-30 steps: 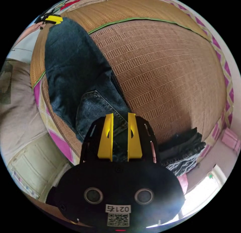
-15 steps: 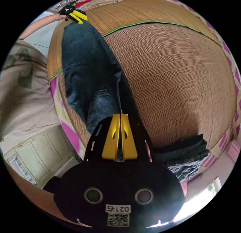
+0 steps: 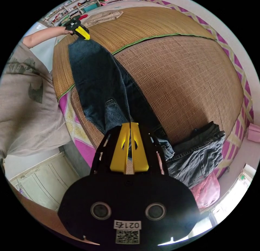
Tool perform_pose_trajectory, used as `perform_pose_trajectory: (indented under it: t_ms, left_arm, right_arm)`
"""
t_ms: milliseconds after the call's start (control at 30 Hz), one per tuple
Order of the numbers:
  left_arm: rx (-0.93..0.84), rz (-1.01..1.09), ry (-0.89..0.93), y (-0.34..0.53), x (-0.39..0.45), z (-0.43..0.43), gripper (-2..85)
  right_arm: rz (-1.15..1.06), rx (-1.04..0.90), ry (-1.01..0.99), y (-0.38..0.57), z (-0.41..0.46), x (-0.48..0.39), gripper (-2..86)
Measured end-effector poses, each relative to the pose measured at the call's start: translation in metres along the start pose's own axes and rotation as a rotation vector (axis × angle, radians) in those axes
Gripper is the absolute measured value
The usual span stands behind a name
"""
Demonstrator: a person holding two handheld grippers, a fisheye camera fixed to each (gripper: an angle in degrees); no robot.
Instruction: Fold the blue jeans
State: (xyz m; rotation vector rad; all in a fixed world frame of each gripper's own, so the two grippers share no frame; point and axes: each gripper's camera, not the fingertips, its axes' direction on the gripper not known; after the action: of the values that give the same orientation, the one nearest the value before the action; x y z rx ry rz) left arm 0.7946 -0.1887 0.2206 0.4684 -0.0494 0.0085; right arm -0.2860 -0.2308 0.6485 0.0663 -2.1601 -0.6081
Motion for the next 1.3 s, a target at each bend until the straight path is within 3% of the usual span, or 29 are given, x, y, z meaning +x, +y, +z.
perform_pose_trajectory:
  t_ms: [133, 300, 400, 567, 633, 667, 767, 900, 1067, 1300]
  left_arm:
    - [0.125, 0.029, 0.048, 0.04, 0.03, -0.067, -1.0]
    - [0.233, -0.066, 0.267, 0.109, 0.081, -0.106, -1.0]
    - [0.222, -0.195, 0.452, 0.141, 0.109, -0.066, -0.9]
    - [0.107, -0.533, 0.776, 0.184, 0.144, 0.072, -0.9]
    - [0.114, -0.633, 0.829, 0.196, 0.148, 0.092, -0.9]
    - [0.157, -0.672, 0.819, 0.2, 0.146, 0.088, -0.9]
    - [0.306, -0.688, 0.716, 0.198, 0.131, 0.046, -0.8]
    - [0.313, -0.647, 0.414, 0.165, 0.099, 0.005, -0.1]
    - [0.197, -0.52, 0.103, 0.067, 0.022, 0.009, 5.8]
    - [0.0, -0.338, 0.065, -0.035, -0.046, 0.038, 13.6]
  right_arm:
    - [0.007, 0.031, -0.001, 0.029, -0.018, -0.012, -0.6]
    - [0.02, 0.02, -0.2, 0.111, -0.017, -0.068, -0.7]
    - [0.085, -0.072, -0.319, 0.14, 0.041, -0.101, -0.7]
    - [0.245, -0.294, -0.376, 0.16, 0.169, -0.127, -0.8]
    - [0.23, -0.384, -0.434, 0.163, 0.194, -0.131, -0.7]
    - [0.227, -0.359, -0.472, 0.162, 0.187, -0.126, -0.6]
    - [0.269, -0.033, -0.536, 0.153, 0.118, -0.084, 0.3]
    - [0.271, 0.279, -0.165, 0.111, 0.037, -0.02, 10.1]
    - [0.111, 0.15, -0.017, 0.003, 0.058, 0.053, 11.4]
    - [-0.04, -0.167, -0.021, -0.084, 0.118, 0.111, 11.2]
